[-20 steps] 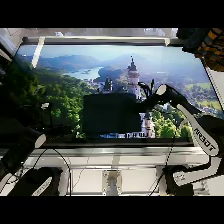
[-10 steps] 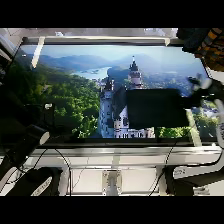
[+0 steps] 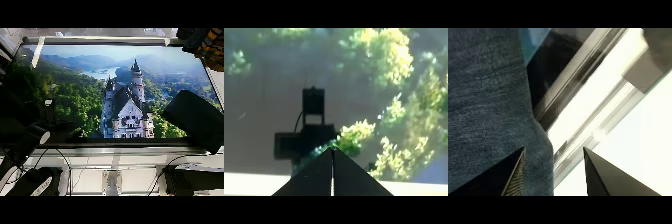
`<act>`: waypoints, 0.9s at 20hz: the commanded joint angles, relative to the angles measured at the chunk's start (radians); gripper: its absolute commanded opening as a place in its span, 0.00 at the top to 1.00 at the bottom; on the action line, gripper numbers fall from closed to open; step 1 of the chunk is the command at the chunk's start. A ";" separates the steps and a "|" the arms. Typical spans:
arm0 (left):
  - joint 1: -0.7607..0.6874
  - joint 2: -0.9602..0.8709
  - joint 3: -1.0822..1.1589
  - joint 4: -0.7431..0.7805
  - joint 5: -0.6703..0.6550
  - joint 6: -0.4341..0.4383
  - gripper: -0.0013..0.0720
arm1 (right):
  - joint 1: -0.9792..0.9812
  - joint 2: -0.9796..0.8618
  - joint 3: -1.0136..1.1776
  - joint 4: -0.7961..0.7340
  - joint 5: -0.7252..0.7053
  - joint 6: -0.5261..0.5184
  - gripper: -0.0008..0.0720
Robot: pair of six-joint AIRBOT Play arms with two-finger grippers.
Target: Fold the clothes and pants, and hang the long-sleeved shirts on hangers.
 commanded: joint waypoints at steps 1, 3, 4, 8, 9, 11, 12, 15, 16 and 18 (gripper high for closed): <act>0.001 -0.001 0.000 0.000 0.049 0.000 0.95 | -0.076 0.055 0.001 0.183 -0.005 -0.047 0.42; 0.001 -0.001 0.000 0.000 0.048 0.000 0.95 | -0.035 0.099 -0.003 0.353 0.011 -0.087 0.50; 0.001 -0.001 0.000 0.000 0.048 0.000 0.95 | 0.004 0.135 -0.021 0.474 0.018 -0.150 0.75; 0.000 -0.001 0.000 -0.004 0.048 0.000 0.95 | 0.314 0.317 -0.141 0.593 0.016 -0.226 0.94; 0.001 -0.001 0.000 -0.004 0.048 0.000 0.95 | 0.415 0.352 -0.174 0.552 0.037 -0.209 0.94; 0.000 -0.001 0.000 -0.004 0.048 0.000 0.95 | 0.649 0.402 -0.253 0.434 0.085 -0.141 0.94; 0.000 -0.001 0.000 -0.004 0.048 0.000 0.95 | 0.758 0.414 -0.291 0.365 0.093 -0.097 0.94; 0.000 -0.001 0.000 -0.004 0.048 0.000 0.95 | 1.079 0.420 -0.396 0.155 0.123 0.038 0.94; 0.000 -0.001 0.000 -0.004 0.048 0.000 0.95 | 1.166 0.420 -0.417 0.089 0.135 0.071 0.94; 0.000 -0.001 0.000 -0.004 0.048 0.000 0.95 | 1.308 0.419 -0.431 -0.011 0.173 0.152 0.94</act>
